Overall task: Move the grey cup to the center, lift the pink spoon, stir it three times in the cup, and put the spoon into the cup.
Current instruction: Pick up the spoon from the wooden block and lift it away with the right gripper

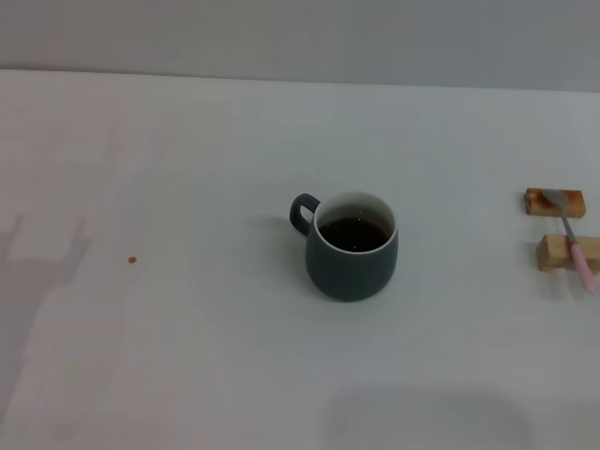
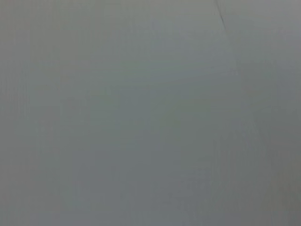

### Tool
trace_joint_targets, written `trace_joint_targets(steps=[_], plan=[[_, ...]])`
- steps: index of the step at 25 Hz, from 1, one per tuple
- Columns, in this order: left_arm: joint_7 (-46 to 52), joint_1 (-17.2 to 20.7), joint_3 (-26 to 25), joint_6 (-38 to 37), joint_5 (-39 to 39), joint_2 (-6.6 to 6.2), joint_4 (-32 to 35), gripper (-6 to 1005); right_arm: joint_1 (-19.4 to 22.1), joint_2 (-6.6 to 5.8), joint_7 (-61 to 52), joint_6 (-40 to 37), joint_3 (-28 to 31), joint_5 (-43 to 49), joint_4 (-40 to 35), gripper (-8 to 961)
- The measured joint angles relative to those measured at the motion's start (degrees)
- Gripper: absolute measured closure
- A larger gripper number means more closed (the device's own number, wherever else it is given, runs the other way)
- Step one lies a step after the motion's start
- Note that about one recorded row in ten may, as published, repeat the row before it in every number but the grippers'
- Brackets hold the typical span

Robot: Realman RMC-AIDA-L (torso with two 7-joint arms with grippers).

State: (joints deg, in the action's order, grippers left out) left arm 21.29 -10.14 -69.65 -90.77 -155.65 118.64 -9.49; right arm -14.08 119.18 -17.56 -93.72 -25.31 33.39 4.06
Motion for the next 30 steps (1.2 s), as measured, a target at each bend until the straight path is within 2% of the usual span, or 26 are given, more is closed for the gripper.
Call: trace_joint_targets(steps=[16,22,30], plan=[[1.0,0.2,-0.1,0.6,0.0,-0.07,0.3,153,0.2,-0.10,-3.6,-1.8,-0.4,0.4,0.2,445],[1.1,-0.1,-0.4,0.6,0.1,-0.23,0.1,153,0.6,0.14,-3.3,-3.7,-0.8,0.7,2.7,448],[1.4,-0.7,-1.1,0.7,0.2,-0.20,0.3,153,3.3,0.12,-3.1,-6.0,-1.0,4.3,4.9,450]])
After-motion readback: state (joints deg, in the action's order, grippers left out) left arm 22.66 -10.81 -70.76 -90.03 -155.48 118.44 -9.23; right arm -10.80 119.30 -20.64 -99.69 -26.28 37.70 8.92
